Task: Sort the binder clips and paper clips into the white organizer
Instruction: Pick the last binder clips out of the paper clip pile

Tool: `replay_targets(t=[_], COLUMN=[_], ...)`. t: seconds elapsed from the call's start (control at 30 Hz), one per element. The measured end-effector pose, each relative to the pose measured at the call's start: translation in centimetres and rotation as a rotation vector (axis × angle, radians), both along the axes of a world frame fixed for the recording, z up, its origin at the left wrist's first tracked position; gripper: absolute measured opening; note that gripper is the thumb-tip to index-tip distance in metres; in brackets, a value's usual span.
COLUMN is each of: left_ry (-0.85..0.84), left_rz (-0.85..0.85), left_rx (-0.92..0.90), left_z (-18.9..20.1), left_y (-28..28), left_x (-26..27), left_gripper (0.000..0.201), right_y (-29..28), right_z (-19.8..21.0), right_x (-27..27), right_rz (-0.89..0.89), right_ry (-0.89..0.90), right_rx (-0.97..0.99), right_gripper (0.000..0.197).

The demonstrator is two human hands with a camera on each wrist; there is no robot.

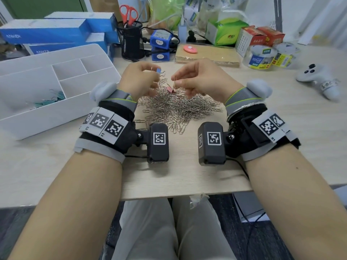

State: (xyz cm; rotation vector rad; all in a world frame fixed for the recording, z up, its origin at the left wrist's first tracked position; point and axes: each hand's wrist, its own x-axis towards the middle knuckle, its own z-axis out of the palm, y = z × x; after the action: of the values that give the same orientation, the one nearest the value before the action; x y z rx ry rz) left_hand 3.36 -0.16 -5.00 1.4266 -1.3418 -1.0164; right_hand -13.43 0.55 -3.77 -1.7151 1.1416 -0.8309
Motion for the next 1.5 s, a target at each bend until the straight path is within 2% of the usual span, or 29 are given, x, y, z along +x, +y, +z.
replay_targets(t=[0.13,0.27,0.47,0.57,0.7,0.77,0.83,0.93,1.0,1.07,1.2,1.27,1.37,1.5], left_ry=[0.026,0.059,0.122,0.149,0.118,0.144,0.152,-0.001,-0.077,-0.06,-0.063,-0.052,-0.048,-0.07], left_rz=[0.024,0.065,-0.01,0.017,0.046,0.056,0.059,0.023,-0.028,-0.072,-0.15,-0.16,-0.202,-0.216], left_rx=[0.056,0.114,0.184,0.163,0.103,0.126,0.145,0.065,-0.001,-0.001,0.012,-0.001,-0.042,-0.058], left_z=[0.6,0.7,0.5,0.5,0.3,0.4,0.5,0.0,-0.5,-0.7,-0.5,-0.4,-0.2,-0.1], left_y=[0.2,0.0,0.2,0.2,0.2,0.2,0.1,0.0,0.0,0.2,0.4,0.7,1.0,1.1], left_x=[-0.5,-0.4,-0.3,-0.4,-0.3,-0.3,-0.2,0.0,0.0,-0.1,-0.4,-0.5,-0.5,-0.7], left_gripper=[0.022,0.033,0.031,0.025,0.035,0.031,0.029,0.028,0.017,0.014,0.034,0.031,0.01,0.017], right_y=[-0.3,-1.0,-1.4,-1.5,-2.0,-2.2,-2.3,-2.1,-2.1,-2.0,-1.5,-1.4,-1.4,-1.5], right_z=[0.0,-0.2,-0.3,-0.3,-1.1,-1.0,-0.8,-0.5,-0.5,-0.6,-0.4,-0.4,-0.4,-0.4], right_x=[-0.4,-0.3,1.0,1.9,2.0,1.5,1.0,0.5,0.3,0.1,0.3,0.4,0.3,-0.2], right_rz=[-0.062,-0.169,-0.042,0.054,0.045,-0.001,-0.073,-0.231,-0.283,-0.285,-0.232,-0.228,-0.219,-0.241], right_ry=[0.1,0.159,0.368,0.502,0.604,0.575,0.421,0.079,-0.038,-0.077,-0.138,-0.162,-0.147,-0.009], right_rx=[-0.023,-0.141,-0.195,-0.184,-0.162,-0.174,-0.153,-0.104,-0.106,-0.105,-0.061,-0.033,-0.041,-0.128], right_gripper=[0.024,0.027,0.028,0.031,0.039,0.039,0.036,0.026,0.024,0.024,0.02,0.025,0.024,0.02])
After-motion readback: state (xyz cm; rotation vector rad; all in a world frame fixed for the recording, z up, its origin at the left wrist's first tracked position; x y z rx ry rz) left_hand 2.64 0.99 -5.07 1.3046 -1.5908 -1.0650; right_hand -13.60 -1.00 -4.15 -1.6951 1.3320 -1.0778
